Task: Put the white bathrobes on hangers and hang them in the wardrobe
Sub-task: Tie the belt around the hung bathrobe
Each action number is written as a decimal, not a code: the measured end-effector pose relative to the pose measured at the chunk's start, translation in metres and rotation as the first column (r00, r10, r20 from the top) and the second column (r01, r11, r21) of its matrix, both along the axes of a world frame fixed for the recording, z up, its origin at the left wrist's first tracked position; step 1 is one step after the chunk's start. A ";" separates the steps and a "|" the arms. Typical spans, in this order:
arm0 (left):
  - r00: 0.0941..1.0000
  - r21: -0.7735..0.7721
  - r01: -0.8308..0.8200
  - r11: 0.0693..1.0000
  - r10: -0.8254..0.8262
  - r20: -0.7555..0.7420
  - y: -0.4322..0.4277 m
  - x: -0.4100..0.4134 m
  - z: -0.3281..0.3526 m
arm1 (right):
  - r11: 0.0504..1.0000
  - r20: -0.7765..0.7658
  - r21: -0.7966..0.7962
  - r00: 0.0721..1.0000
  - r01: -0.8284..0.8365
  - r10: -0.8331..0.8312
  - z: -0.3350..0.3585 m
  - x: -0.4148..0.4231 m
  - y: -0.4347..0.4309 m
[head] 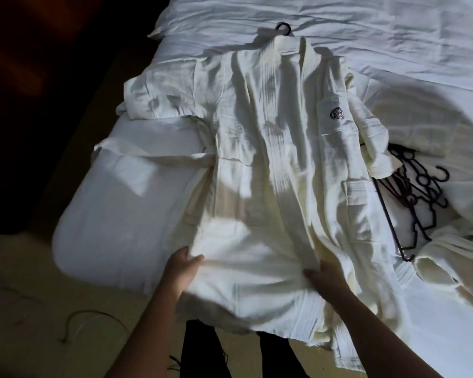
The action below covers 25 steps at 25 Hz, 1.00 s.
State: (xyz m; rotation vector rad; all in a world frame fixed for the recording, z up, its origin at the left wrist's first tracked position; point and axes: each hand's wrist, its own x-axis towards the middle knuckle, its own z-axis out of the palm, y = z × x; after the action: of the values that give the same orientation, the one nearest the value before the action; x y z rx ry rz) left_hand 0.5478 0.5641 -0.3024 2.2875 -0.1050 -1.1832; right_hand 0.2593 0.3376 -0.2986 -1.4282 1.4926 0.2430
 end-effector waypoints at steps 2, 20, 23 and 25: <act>0.994 0.024 -0.078 0.997 0.076 0.080 0.011 0.011 0.000 | 0.983 -0.036 -0.179 0.998 0.034 -0.041 0.001 -0.006 0.009; 0.983 0.184 0.030 0.982 0.005 -0.183 0.115 -0.036 -0.026 | 0.895 -0.285 0.338 0.874 -0.292 0.393 -0.017 -0.060 0.077; 0.984 0.327 0.176 0.929 -0.165 -0.062 0.112 -0.024 -0.017 | 0.877 -0.331 0.287 0.819 -0.385 0.468 -0.012 -0.056 0.069; 0.969 0.355 0.209 0.911 -0.243 0.052 0.092 -0.012 -0.004 | 0.921 -0.330 0.202 0.863 -0.332 0.383 -0.006 -0.041 0.061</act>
State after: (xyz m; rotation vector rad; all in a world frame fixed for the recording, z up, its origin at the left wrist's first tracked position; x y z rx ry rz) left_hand 0.5359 0.6565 -0.3065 2.7033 -0.2183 -1.2920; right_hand 0.2183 0.3986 -0.3047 -1.5999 1.4511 0.8708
